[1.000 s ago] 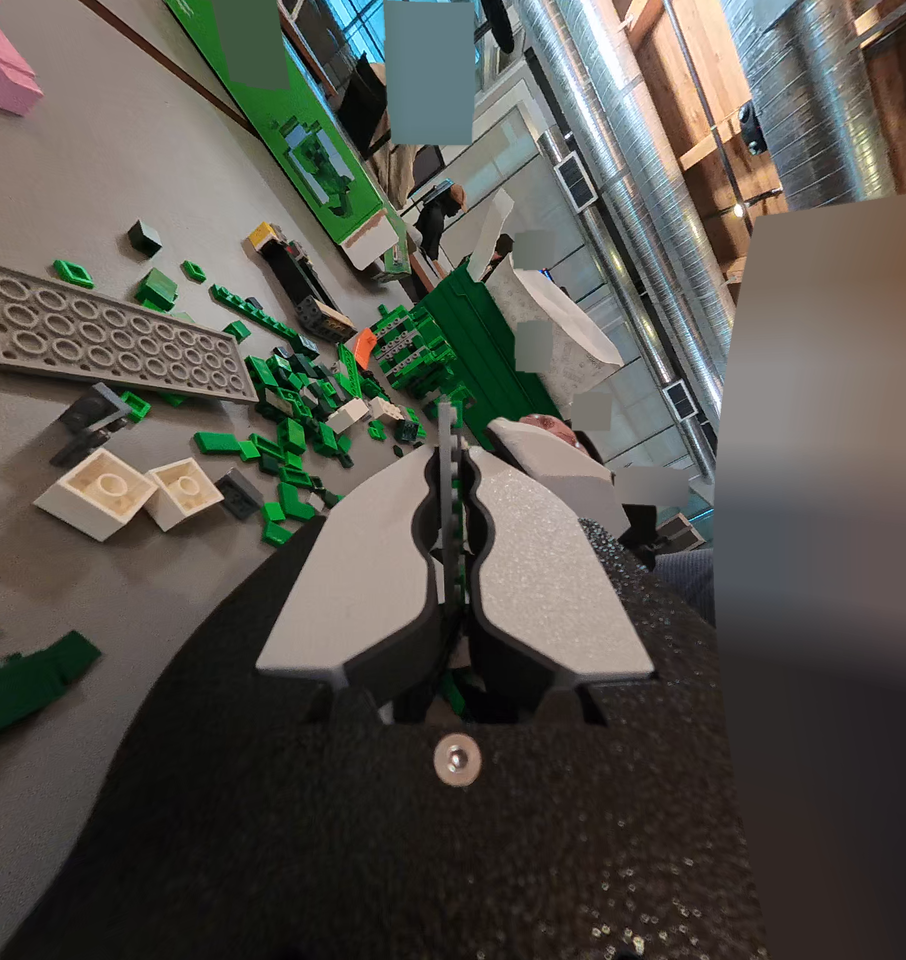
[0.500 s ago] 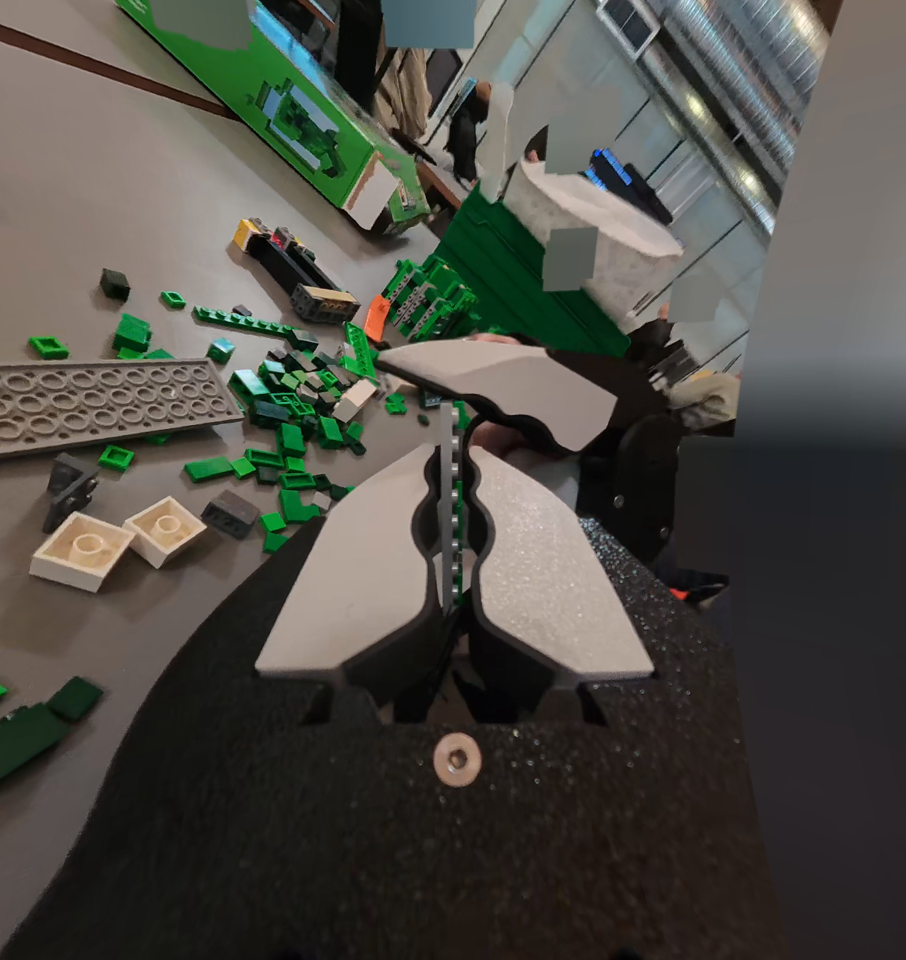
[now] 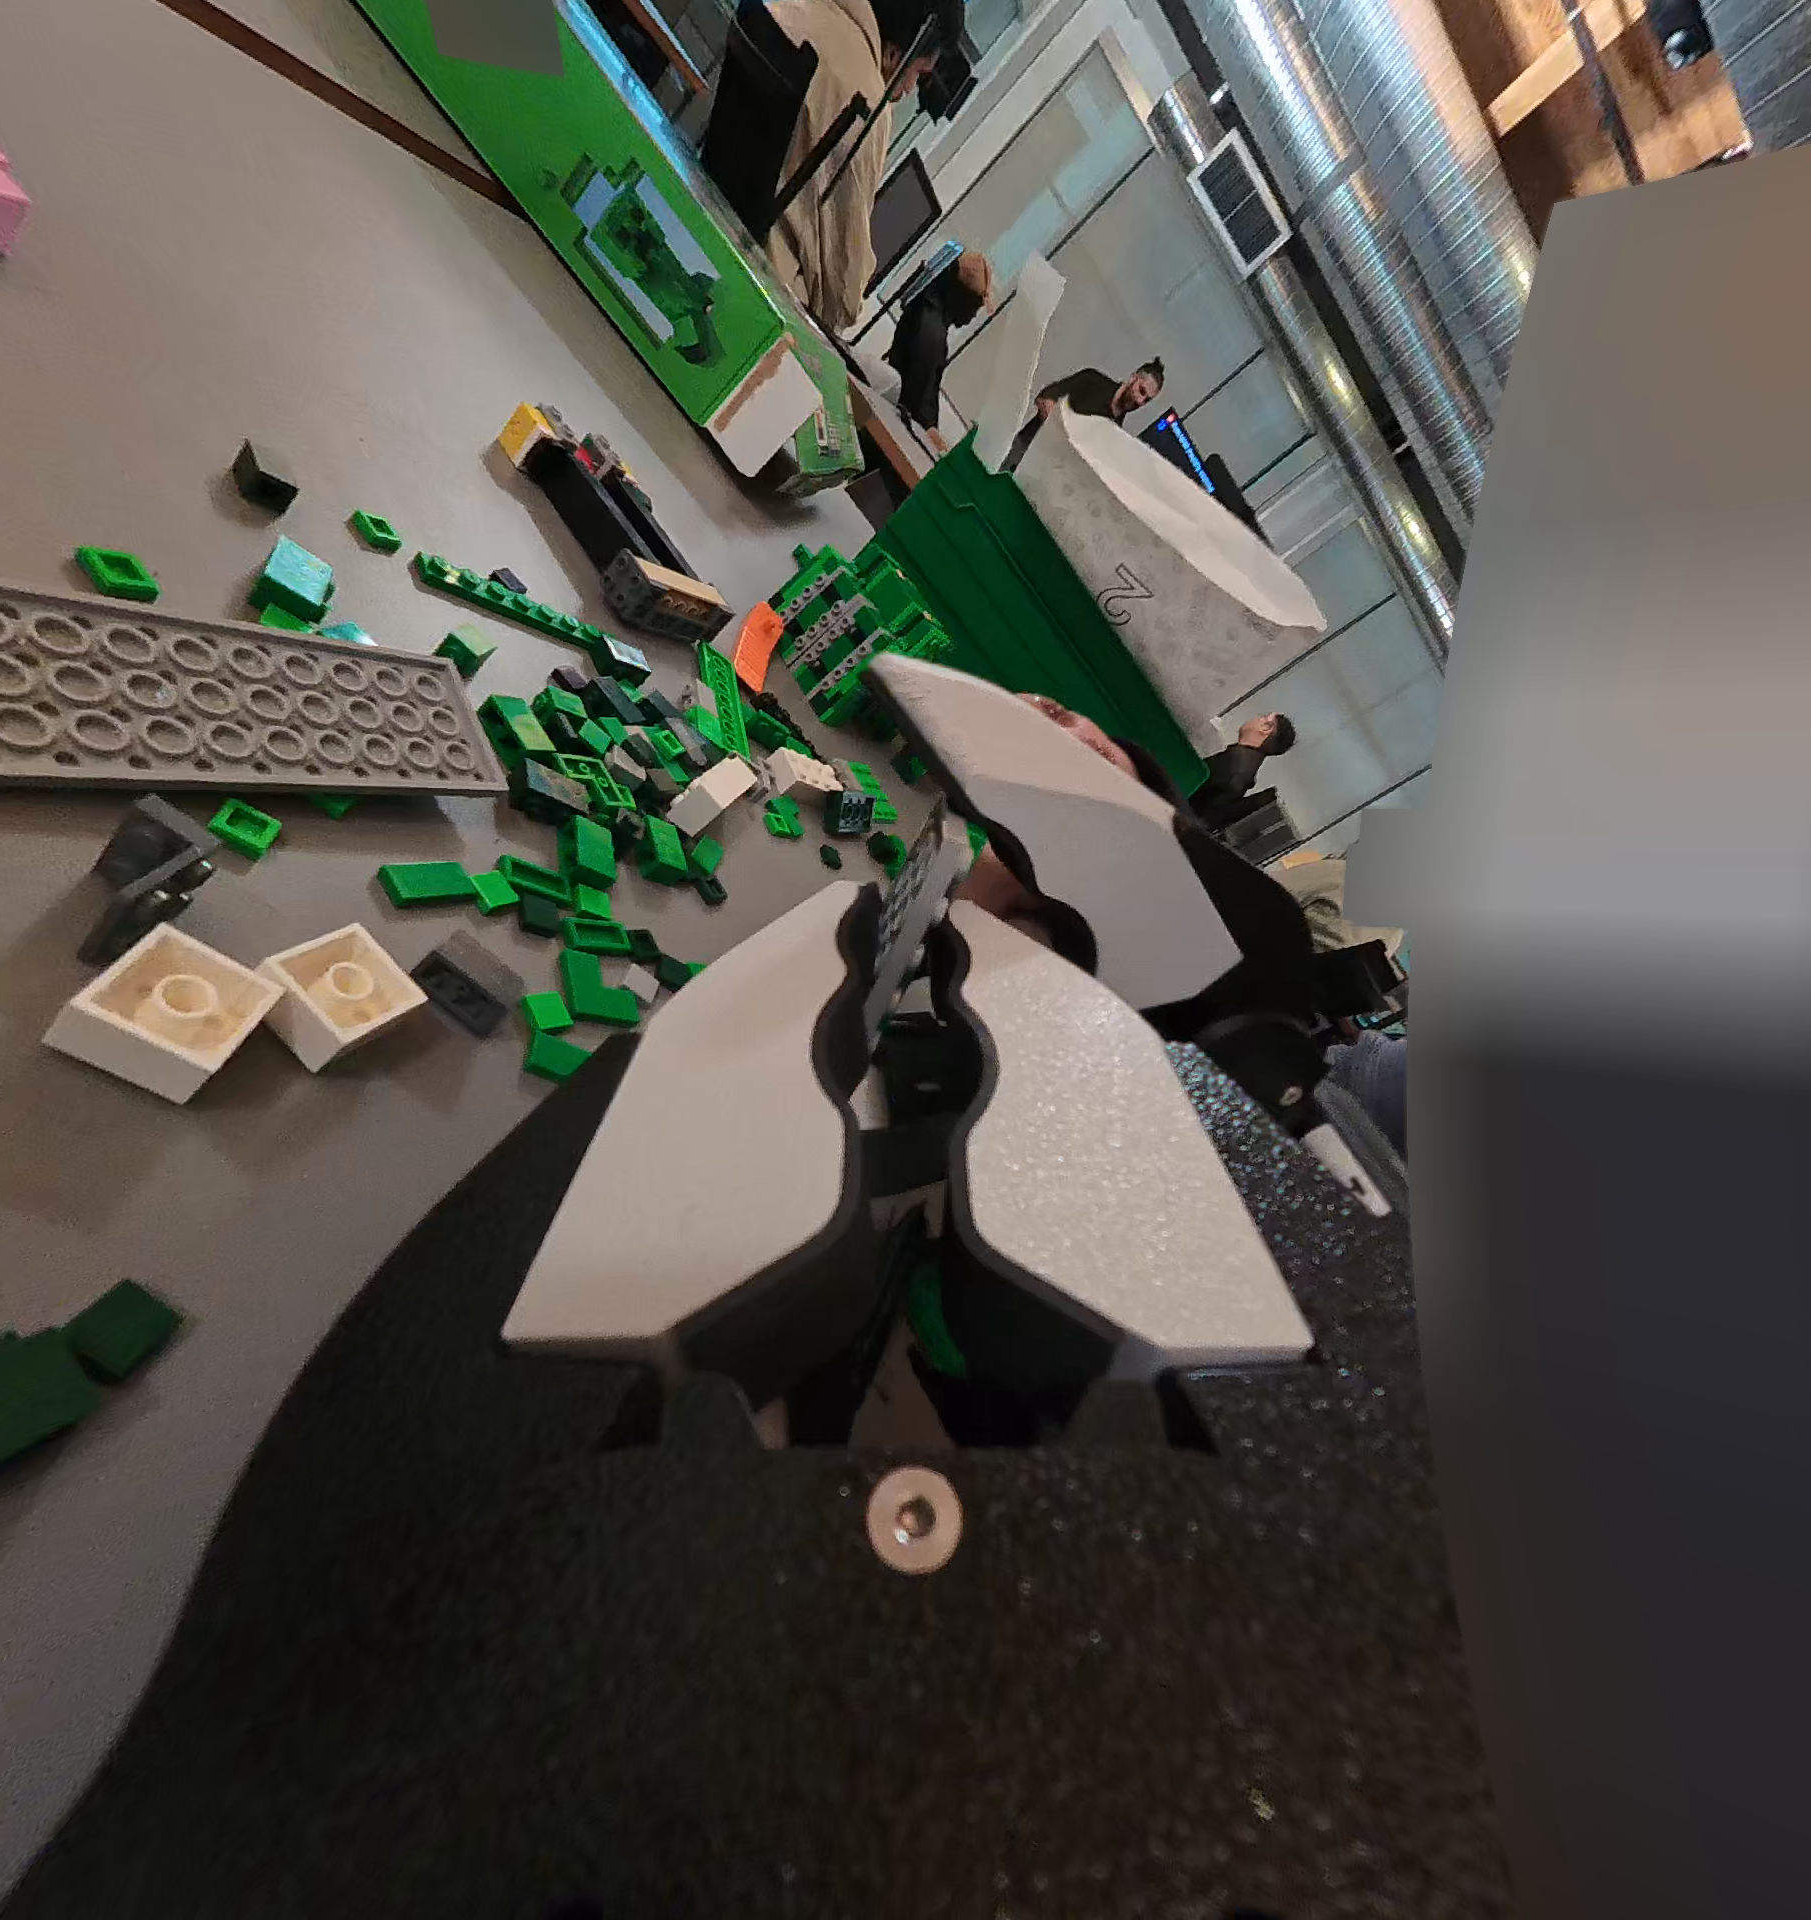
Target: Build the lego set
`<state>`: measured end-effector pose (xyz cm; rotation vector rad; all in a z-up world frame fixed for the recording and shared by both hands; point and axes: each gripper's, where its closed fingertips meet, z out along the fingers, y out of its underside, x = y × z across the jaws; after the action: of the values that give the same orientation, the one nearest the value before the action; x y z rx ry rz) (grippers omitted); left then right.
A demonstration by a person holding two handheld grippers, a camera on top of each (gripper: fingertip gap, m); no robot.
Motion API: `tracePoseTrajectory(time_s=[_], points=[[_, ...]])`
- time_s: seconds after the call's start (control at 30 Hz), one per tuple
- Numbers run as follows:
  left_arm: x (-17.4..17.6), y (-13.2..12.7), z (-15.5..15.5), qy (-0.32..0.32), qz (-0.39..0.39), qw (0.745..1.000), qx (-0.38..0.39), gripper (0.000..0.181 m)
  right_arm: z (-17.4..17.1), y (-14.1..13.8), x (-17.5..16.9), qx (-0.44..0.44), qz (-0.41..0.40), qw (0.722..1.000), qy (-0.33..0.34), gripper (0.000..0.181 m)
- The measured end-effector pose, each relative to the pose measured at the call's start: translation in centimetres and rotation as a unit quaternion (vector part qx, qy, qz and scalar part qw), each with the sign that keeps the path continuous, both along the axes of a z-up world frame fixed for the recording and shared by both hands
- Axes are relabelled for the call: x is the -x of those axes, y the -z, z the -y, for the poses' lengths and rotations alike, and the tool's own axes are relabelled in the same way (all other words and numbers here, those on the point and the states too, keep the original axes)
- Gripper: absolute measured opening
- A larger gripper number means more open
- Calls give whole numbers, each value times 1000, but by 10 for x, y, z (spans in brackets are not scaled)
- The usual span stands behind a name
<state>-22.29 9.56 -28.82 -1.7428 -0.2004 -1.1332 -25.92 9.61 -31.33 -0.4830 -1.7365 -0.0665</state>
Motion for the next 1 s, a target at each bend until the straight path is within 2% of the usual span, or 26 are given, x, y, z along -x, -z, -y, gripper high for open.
tracePoseTrajectory(time_s=[0.03, 0.77, 0.8, 0.83, 0.87, 0.9, 0.93, 1.0], points=[[0, 0, 0, 0, 7, 1000, 0, 10, -1, 0, 1, -8, -2, 1000, 2, 97], [4, -5, -4, 3, 105, 994, -5, 12, -7, -9, 4, -134, -41, 990, 7, 97], [14, -7, -7, -26, 113, 993, -10, 11, -1, -14, 1, -161, -62, 985, -8, 85], [33, -9, -6, -54, 137, 989, -17, 6, 7, -26, -5, -207, -99, 973, -26, 23], [40, -17, 1, -31, 200, 979, -28, 5, 14, -28, -6, -240, -107, 963, -50, 4], [43, -13, 4, -36, 196, 980, -23, 5, 13, -22, -4, -219, -92, 970, -48, 4], [40, -8, 4, -37, 158, 987, -12, 5, 9, -18, -3, -187, -82, 978, -37, 7], [31, -3, 0, -34, 91, 995, -1, 6, -3, -21, 0, -158, -82, 984, -10, 25]])
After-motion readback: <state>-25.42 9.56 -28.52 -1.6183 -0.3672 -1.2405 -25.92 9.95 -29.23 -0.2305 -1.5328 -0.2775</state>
